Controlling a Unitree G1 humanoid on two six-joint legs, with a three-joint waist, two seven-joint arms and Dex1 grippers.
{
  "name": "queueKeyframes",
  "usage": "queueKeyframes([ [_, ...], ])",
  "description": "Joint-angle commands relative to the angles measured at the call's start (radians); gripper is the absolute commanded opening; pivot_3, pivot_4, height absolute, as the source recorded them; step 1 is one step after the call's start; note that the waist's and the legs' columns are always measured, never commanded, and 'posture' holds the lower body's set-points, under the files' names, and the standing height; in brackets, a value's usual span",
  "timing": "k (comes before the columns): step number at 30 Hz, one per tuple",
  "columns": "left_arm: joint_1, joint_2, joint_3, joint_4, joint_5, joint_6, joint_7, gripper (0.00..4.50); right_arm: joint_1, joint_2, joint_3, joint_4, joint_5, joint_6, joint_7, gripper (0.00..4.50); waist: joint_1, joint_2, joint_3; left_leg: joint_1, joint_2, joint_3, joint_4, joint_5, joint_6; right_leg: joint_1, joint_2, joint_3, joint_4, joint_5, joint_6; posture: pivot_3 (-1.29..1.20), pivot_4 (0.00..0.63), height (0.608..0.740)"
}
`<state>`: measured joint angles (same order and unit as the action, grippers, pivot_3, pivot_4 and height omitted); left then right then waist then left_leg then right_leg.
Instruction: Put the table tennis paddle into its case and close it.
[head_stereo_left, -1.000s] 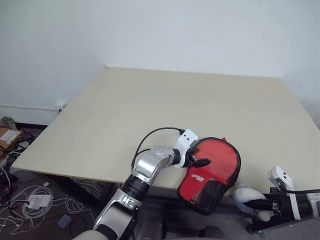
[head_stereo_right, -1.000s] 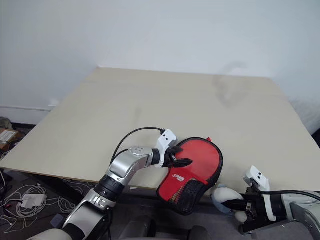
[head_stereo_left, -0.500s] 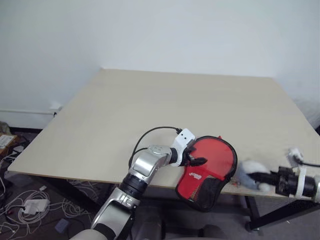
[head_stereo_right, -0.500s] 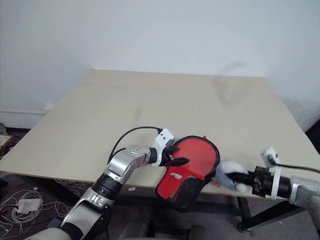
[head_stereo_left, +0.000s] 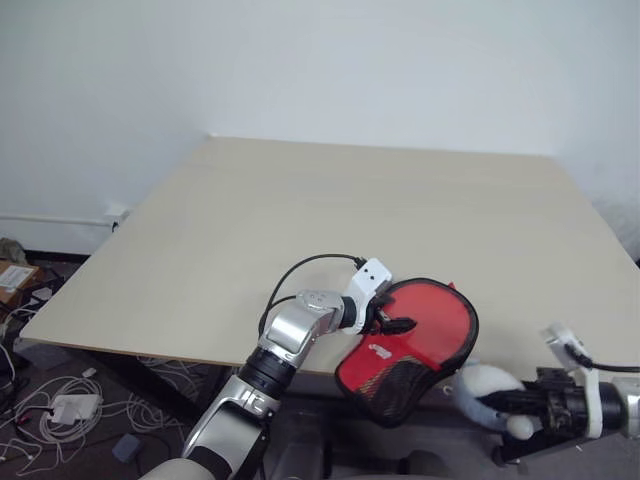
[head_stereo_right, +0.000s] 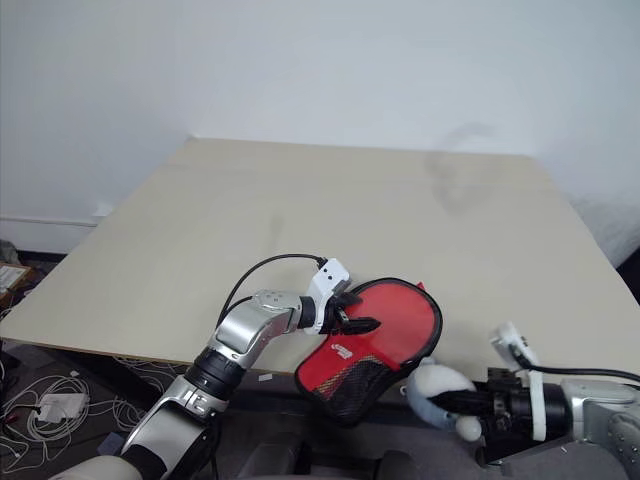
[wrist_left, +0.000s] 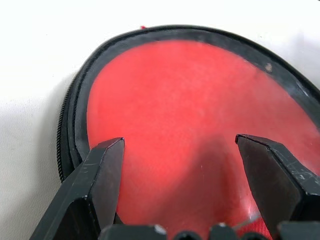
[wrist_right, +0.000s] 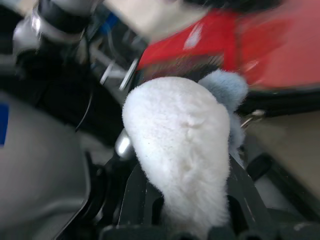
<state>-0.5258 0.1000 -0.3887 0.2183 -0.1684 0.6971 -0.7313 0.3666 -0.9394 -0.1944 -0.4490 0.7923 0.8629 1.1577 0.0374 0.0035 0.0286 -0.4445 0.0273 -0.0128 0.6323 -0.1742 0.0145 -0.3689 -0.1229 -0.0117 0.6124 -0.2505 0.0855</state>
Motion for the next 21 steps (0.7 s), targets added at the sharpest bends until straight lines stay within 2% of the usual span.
queueKeyframes([
  [1, 0.029, 0.012, -0.033, 0.073, 0.028, 0.064, 0.012, 3.79, -0.031, 0.006, 0.091, -0.018, -0.023, -0.006, 0.003, 0.43, 0.0, 0.0, 0.0, 0.0, 0.0, 0.0, 0.0, 0.0, 0.0, 0.0, 0.0, 0.0, 0.0, 0.0, 0.0, 0.0, 0.0, 0.716],
  [7, 0.014, 0.035, -0.058, 0.079, 0.046, 0.018, -0.023, 3.79, -0.156, 0.095, 0.197, 0.073, -0.064, -0.013, -0.053, 0.43, -0.001, -0.001, 0.0, 0.0, 0.0, 0.0, 0.0, 0.0, 0.0, 0.0, 0.0, 0.0, 0.0, 0.0, 0.0, 0.0, 0.0, 0.716],
  [11, -0.062, 0.059, -0.115, 0.103, 0.071, -0.079, -0.128, 3.79, -0.243, 0.148, 0.241, 0.168, -0.093, -0.03, -0.058, 0.43, -0.002, 0.0, 0.0, 0.0, 0.0, 0.0, 0.001, 0.0, 0.0, 0.0, 0.001, 0.0, 0.001, 0.0, 0.0, 0.0, 0.0, 0.716],
  [16, -0.205, 0.031, -0.165, 0.217, 0.123, -0.186, -0.217, 3.79, -0.365, 0.201, 0.31, 0.368, -0.171, -0.099, -0.014, 0.43, -0.002, -0.004, 0.002, -0.001, 0.0, 0.0, 0.005, 0.0, 0.0, -0.003, 0.001, 0.0, 0.008, 0.0, 0.0, 0.0, 0.0, 0.716],
  [21, -0.303, -0.044, -0.173, 0.379, 0.166, -0.313, -0.258, 3.79, -0.424, 0.251, 0.342, 0.603, -0.257, -0.252, 0.06, 0.43, -0.036, -0.014, 0.007, 0.0, 0.002, 0.0, 0.007, 0.0, 0.0, -0.003, 0.002, 0.0, 0.01, 0.0, 0.0, 0.0, 0.0, 0.716],
])
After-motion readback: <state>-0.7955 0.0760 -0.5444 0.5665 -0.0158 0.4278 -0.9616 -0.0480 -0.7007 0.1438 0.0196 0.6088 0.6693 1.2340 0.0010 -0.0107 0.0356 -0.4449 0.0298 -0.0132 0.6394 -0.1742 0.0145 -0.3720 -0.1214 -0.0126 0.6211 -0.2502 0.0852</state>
